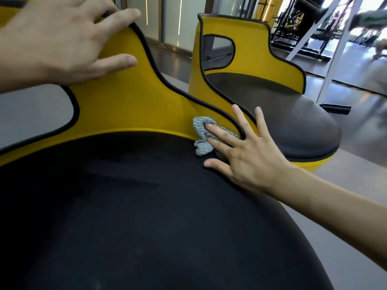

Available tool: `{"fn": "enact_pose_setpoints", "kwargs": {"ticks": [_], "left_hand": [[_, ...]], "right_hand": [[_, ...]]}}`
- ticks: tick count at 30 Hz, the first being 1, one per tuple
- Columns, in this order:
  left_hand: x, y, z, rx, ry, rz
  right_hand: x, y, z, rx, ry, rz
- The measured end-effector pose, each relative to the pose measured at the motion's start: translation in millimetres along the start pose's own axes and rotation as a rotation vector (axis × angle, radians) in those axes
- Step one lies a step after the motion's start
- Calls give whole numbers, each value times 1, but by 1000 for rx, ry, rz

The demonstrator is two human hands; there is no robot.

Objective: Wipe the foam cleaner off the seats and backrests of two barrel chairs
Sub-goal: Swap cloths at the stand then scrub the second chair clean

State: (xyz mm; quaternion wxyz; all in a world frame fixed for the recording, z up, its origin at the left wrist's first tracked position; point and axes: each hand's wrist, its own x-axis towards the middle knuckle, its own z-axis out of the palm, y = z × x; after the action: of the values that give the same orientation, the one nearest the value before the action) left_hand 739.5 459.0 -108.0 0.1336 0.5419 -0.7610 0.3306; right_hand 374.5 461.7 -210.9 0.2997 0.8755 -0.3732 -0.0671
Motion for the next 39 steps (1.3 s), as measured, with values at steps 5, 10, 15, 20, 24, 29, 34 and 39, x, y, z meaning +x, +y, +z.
{"fn": "enact_pose_setpoints", "kwargs": {"ticks": [5, 10, 15, 20, 24, 29, 34, 39], "left_hand": [[-1, -1, -2, 77, -65, -20], [-3, 1, -6, 169, -16, -4], [-3, 3, -10, 193, -18, -35], [-6, 1, -13, 224, -48, -12], [-16, -5, -17, 260, -59, 0], [-33, -8, -19, 296, -40, 4], [-35, -2, -13, 331, -17, -44], [-38, -2, -13, 320, -11, -66]], "right_hand": [[-30, 3, 6, 54, -14, 53], [-34, 8, -2, 34, -18, 5], [16, -7, -22, -134, -64, -7], [33, -16, -35, -228, -64, -33], [9, 1, -22, -57, 73, -63], [2, 7, -13, -46, 167, -107], [68, -20, -31, -272, 83, -3], [112, -30, -49, -302, 241, -8]]}}
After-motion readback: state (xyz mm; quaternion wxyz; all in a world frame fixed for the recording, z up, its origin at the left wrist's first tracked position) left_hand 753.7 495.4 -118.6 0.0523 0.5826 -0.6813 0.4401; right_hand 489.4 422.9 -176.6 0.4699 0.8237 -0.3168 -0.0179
